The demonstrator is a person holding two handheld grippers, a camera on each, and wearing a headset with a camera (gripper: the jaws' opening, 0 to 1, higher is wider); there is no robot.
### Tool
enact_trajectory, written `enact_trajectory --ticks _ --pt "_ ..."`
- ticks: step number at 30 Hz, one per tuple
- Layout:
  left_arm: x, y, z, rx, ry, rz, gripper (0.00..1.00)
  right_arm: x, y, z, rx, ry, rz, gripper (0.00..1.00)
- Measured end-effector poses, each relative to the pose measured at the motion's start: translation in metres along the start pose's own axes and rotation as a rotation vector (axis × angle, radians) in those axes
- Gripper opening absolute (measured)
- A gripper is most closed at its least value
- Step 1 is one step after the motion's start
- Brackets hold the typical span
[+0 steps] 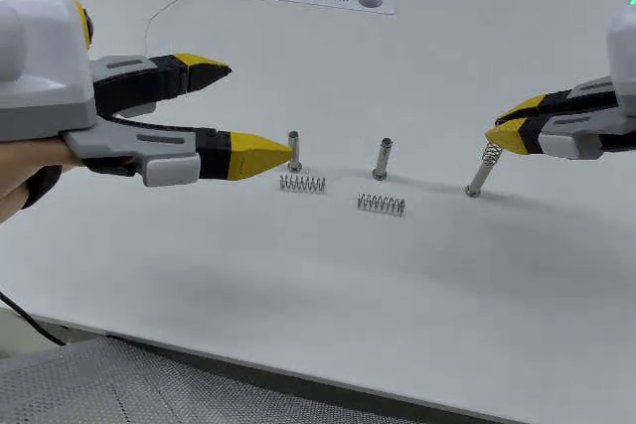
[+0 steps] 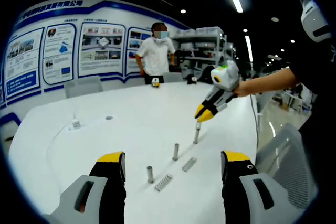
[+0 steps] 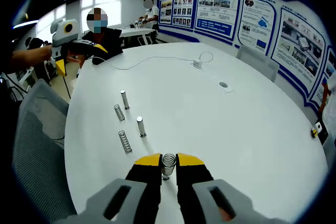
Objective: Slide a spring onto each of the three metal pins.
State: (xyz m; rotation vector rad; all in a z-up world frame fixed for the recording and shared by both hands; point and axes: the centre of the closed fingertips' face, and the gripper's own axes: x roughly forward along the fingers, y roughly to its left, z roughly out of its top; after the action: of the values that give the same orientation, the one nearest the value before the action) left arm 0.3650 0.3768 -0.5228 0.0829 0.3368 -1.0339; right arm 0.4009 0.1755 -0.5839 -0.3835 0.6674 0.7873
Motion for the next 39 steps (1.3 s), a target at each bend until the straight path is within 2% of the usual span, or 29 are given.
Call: enact_trajectory --ticks 7,9,19,25,30,35,39 --pt "-0.003 0.003 -0.003 -0.008 0.011 0.006 0.83 0.008 -0.003 -0.005 0.013 0.007 0.006 0.1" --pt "-0.004 0.007 -0.004 -0.008 0.014 0.011 0.86 0.01 -0.002 -0.007 0.013 0.012 0.006 0.1" --pt "-0.006 0.011 -0.011 0.001 0.055 0.007 0.94 0.021 -0.004 -0.016 -0.005 0.04 0.004 0.11" --pt "-0.005 0.012 -0.016 -0.007 0.065 0.002 0.95 0.029 -0.006 -0.021 0.008 0.05 0.009 0.11" --pt "-0.005 0.012 -0.016 -0.013 0.061 0.001 0.96 0.033 -0.006 -0.029 0.007 0.067 0.008 0.11" --pt "-0.006 0.012 -0.018 -0.013 0.067 0.002 0.96 0.036 -0.008 -0.031 -0.012 0.057 0.003 0.11" --pt "-0.007 0.012 -0.018 -0.013 0.067 0.0 0.96 0.036 -0.011 -0.035 -0.034 0.076 -0.009 0.11"
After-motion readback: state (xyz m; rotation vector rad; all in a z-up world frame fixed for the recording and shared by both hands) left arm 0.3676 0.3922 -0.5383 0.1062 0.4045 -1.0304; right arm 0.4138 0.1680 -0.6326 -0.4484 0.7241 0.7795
